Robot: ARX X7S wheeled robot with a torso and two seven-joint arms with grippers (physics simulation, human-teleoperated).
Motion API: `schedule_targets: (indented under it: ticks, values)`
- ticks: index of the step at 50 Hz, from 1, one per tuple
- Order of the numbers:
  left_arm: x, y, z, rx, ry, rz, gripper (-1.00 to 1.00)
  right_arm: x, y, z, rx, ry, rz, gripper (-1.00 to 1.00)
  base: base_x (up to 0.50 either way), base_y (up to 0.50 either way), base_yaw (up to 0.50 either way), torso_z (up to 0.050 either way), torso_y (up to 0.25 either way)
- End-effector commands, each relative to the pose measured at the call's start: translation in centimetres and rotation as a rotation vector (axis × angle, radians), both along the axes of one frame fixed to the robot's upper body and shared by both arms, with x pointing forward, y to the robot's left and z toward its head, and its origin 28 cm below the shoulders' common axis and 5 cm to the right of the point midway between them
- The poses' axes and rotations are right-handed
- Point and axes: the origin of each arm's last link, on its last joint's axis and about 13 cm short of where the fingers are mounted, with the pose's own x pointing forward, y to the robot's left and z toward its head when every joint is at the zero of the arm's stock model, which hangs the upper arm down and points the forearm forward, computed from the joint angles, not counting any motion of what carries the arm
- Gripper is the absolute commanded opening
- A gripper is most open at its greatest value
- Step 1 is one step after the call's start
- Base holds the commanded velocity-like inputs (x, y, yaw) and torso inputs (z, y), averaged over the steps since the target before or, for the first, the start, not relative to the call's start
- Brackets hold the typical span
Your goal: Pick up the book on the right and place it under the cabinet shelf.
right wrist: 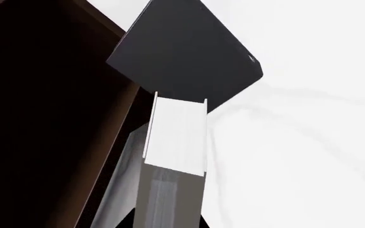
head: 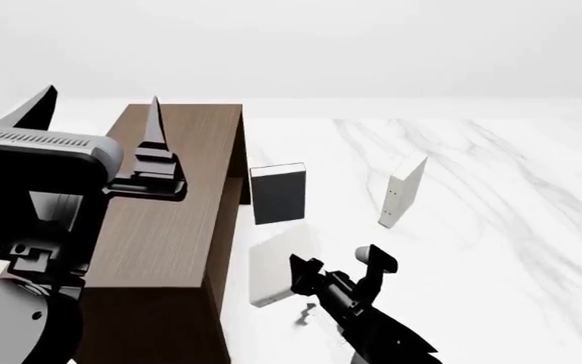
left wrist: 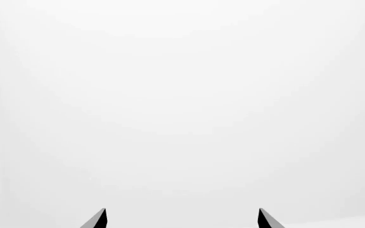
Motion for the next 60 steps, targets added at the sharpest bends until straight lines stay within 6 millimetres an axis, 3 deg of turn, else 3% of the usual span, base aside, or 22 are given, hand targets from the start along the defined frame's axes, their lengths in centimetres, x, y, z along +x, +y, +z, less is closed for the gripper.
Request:
schedule_targets:
  ticks: [1,2,3,32,60]
  values:
    - [-0.1,0.0,0.0,0.000,0.000,-0.001,1.00,-2.4,-0.4,-3.4,-0.218,0.130,0.055,-1.00,0.00,0.00,0.00,0.000,0.000]
    - [-0.1,0.0,-0.1,0.000,0.000,-0.001,1.00,-2.4,-0.5,-3.5,-0.220,0.133,0.053,-1.00,0.00,0.00,0.00,0.000,0.000]
    - [-0.1,0.0,-0.1,0.000,0.001,-0.001,1.00,-2.4,-0.5,-3.5,-0.221,0.136,0.052,1.00,0.00,0.00,0.00,0.000,0.000]
    - [0.0,0.1,-0.5,-0.014,0.000,-0.003,1.00,-3.5,-1.7,-3.0,-0.375,0.084,0.038,1.00,0.00,0.00,0.00,-0.001,0.000]
    - [-0.1,0.1,-0.4,-0.013,-0.003,-0.009,1.00,-4.4,-3.8,-0.8,-0.538,0.002,0.005,1.00,0.00,0.00,0.00,0.000,0.000]
